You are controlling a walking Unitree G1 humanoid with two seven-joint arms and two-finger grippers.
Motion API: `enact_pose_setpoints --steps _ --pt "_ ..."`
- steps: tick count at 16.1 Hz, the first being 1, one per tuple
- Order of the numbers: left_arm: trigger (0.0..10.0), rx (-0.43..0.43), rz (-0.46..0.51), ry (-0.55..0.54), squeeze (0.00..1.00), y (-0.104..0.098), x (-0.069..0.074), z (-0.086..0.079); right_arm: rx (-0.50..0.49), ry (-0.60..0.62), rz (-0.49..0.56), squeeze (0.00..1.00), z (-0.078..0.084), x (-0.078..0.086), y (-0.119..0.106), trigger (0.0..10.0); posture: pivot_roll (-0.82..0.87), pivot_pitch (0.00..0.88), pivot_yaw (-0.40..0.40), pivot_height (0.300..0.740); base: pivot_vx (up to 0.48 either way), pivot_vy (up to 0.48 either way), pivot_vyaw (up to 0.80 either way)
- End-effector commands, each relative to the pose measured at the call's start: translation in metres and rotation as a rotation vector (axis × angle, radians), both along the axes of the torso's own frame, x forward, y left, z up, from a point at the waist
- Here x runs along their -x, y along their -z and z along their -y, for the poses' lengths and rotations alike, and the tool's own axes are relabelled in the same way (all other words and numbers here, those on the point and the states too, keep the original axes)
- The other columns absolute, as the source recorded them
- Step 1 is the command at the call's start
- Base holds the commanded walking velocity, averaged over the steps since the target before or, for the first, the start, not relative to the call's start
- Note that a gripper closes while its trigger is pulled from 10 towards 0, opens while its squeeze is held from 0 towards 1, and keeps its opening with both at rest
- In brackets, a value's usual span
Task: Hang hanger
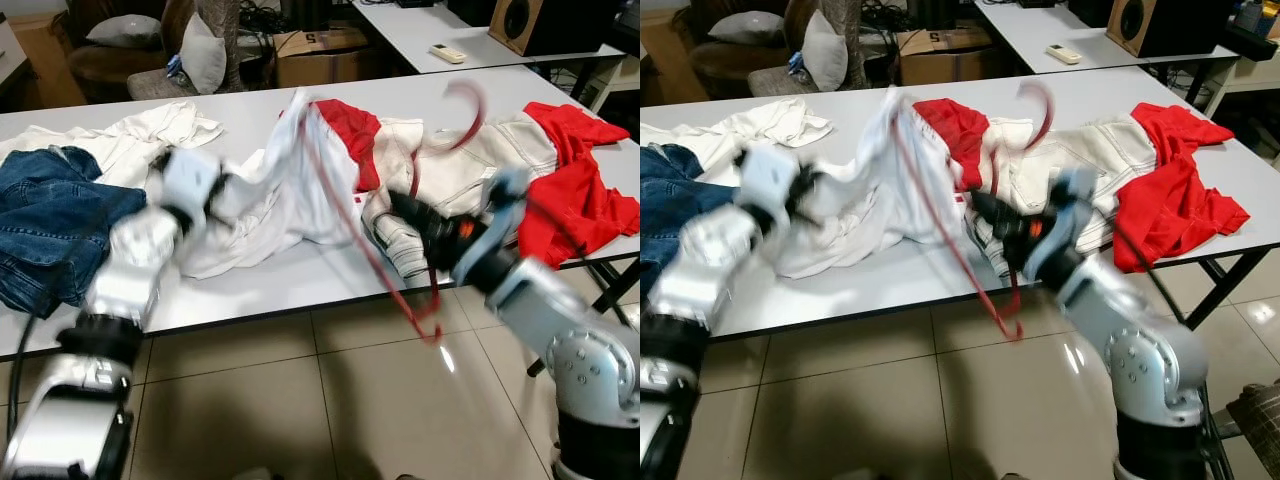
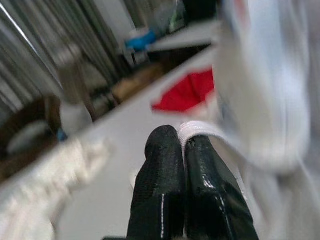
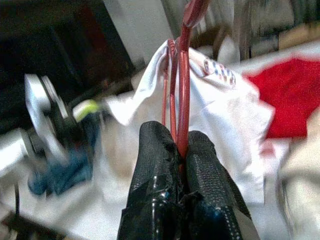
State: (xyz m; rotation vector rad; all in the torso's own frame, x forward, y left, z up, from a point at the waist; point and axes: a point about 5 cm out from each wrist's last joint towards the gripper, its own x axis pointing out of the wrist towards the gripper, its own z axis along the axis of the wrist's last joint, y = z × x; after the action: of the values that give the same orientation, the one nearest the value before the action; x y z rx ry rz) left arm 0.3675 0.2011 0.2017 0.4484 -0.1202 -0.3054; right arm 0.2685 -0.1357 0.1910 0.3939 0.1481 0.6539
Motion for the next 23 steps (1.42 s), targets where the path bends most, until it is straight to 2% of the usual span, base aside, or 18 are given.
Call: enact_pose_setpoints --steps 1,3,5,9,10,12,15,16,18,19,20,23 --pt "0.0 0.004 0.059 -0.01 0.0 -0.021 -0.001 -0.005 0.025 -0.01 -0.014 0.0 -0.001 0.001 0.001 10.0 -0.07 0.0 0.083 0.74 0.0 0.0 0.0" --pt "0.0 -0.088 0.166 -0.019 0.0 -0.058 -0.002 -0.009 0.07 0.006 -0.062 0.0 0.002 0.007 0.013 10.0 -0.06 0.0 0.093 0.74 0.0 0.0 0.0" --pt "0.0 -0.125 0.182 -0.008 0.0 -0.066 -0.001 -0.007 0.075 0.017 -0.067 0.0 0.004 0.009 0.016 10.0 -0.06 0.0 0.102 0.74 0.0 0.0 0.0" --pt "0.0 -0.083 0.207 0.037 0.0 -0.083 0.001 0.001 0.083 0.006 -0.105 0.0 0.006 0.016 0.025 10.0 -0.06 0.0 0.115 0.74 0.0 0.0 0.0" --pt "0.0 -0.079 0.205 0.087 0.0 -0.088 0.004 0.007 0.062 0.0 -0.108 0.0 0.004 0.016 0.026 10.0 -0.06 0.0 0.116 0.74 0.0 0.0 0.0" --pt "0.0 -0.075 0.208 0.113 0.0 -0.092 0.008 0.01 0.062 -0.002 -0.118 0.0 0.001 0.014 0.028 10.0 -0.06 0.0 0.116 0.74 0.0 0.0 0.0" --pt "0.0 -0.029 0.248 0.125 0.0 -0.112 0.013 0.01 0.107 -0.049 -0.126 0.0 -0.008 0.013 0.034 10.0 -0.04 0.0 0.103 0.74 0.0 0.0 0.0" --pt "0.0 -0.025 0.251 0.122 0.0 -0.114 0.014 0.009 0.125 -0.061 -0.125 0.0 -0.009 0.014 0.035 10.0 -0.04 0.0 0.099 0.74 0.0 0.0 0.0" --pt "0.0 0.016 0.265 0.089 0.0 -0.12 0.016 0.003 0.15 -0.169 -0.088 0.0 -0.014 0.023 0.033 10.0 -0.03 0.0 0.091 0.74 0.0 0.0 0.0" --pt "0.0 0.015 0.261 0.09 0.0 -0.12 0.016 0.003 0.153 -0.168 -0.083 0.0 -0.014 0.023 0.033 10.0 -0.03 0.0 0.091 0.74 0.0 0.0 0.0" --pt "0.0 0.007 0.248 0.099 0.0 -0.12 0.016 0.003 0.155 -0.111 -0.068 0.0 -0.01 0.017 0.032 10.0 -0.02 0.0 0.091 0.74 0.0 0.0 0.0" --pt "0.0 -0.115 0.2 0.114 0.0 -0.109 0.018 0.001 0.066 -0.047 -0.05 0.0 -0.005 0.01 0.025 10.0 -0.02 0.0 0.092 0.74 0.0 0.0 0.0"
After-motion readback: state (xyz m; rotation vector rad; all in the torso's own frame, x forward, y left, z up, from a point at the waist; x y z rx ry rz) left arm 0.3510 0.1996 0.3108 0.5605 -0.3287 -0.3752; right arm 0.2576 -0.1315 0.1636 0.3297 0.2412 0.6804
